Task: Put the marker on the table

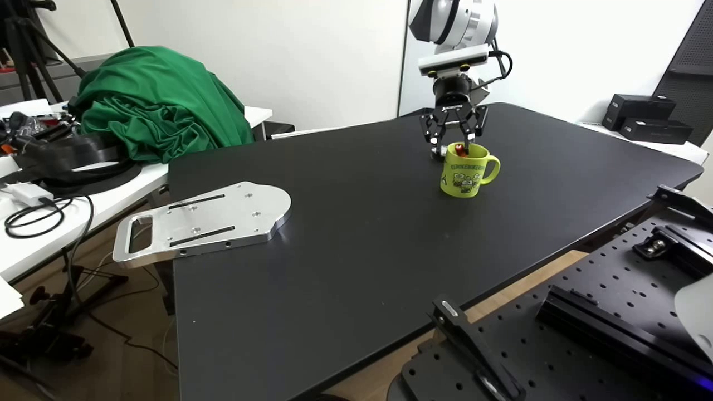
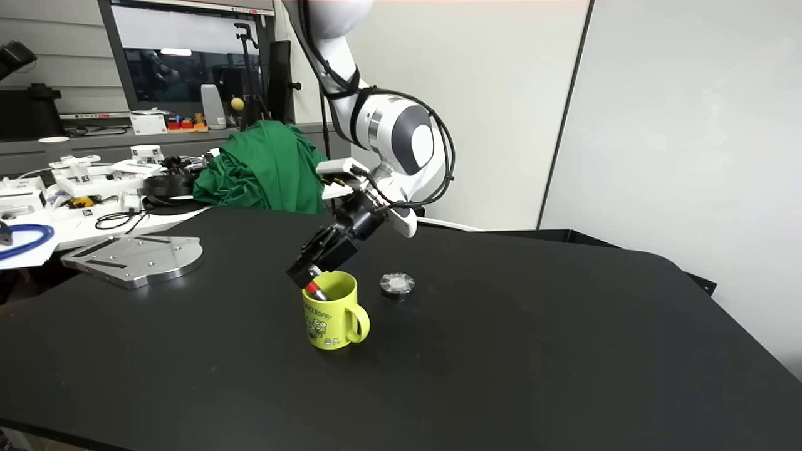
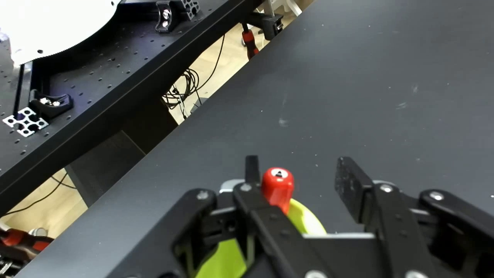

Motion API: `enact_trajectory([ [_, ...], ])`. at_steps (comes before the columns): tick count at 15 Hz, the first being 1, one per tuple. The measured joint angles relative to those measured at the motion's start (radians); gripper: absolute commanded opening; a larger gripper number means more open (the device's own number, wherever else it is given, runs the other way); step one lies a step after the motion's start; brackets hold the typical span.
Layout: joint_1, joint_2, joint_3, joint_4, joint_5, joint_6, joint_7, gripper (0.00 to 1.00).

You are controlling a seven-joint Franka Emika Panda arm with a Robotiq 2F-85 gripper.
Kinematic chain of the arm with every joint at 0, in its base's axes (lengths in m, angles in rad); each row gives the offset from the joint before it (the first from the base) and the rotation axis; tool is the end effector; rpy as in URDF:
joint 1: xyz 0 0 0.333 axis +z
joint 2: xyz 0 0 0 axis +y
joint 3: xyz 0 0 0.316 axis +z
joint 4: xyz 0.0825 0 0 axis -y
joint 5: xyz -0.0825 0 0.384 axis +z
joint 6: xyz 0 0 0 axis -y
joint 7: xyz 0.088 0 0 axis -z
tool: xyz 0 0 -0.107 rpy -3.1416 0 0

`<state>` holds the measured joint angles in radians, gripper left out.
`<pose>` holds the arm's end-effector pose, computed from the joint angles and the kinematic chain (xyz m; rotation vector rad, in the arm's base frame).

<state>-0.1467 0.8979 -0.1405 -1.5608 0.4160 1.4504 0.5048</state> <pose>0.5594 -0.1120 0.0934 -2.3069 1.2229 1.4380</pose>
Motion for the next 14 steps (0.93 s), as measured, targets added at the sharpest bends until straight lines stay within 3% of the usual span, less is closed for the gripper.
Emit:
enact_trajectory([
  [3, 0.000, 0.000, 0.000, 0.001, 0.007, 0.000, 0.000, 0.05],
  [5, 0.000, 0.000, 0.000, 0.005, 0.017, -0.002, 0.000, 0.00],
  [6, 0.000, 0.000, -0.001, 0.008, 0.018, -0.005, 0.000, 0.35],
  [8, -0.001, -0.001, -0.002, 0.017, 0.018, -0.014, 0.001, 0.34],
  [12, -0.001, -0.002, -0.008, 0.035, 0.018, -0.034, 0.001, 0.62],
  [13, -0.001, -0.002, -0.012, 0.040, 0.018, -0.037, 0.001, 0.18],
  [14, -0.002, -0.002, -0.015, 0.044, 0.018, -0.038, 0.002, 0.22],
])
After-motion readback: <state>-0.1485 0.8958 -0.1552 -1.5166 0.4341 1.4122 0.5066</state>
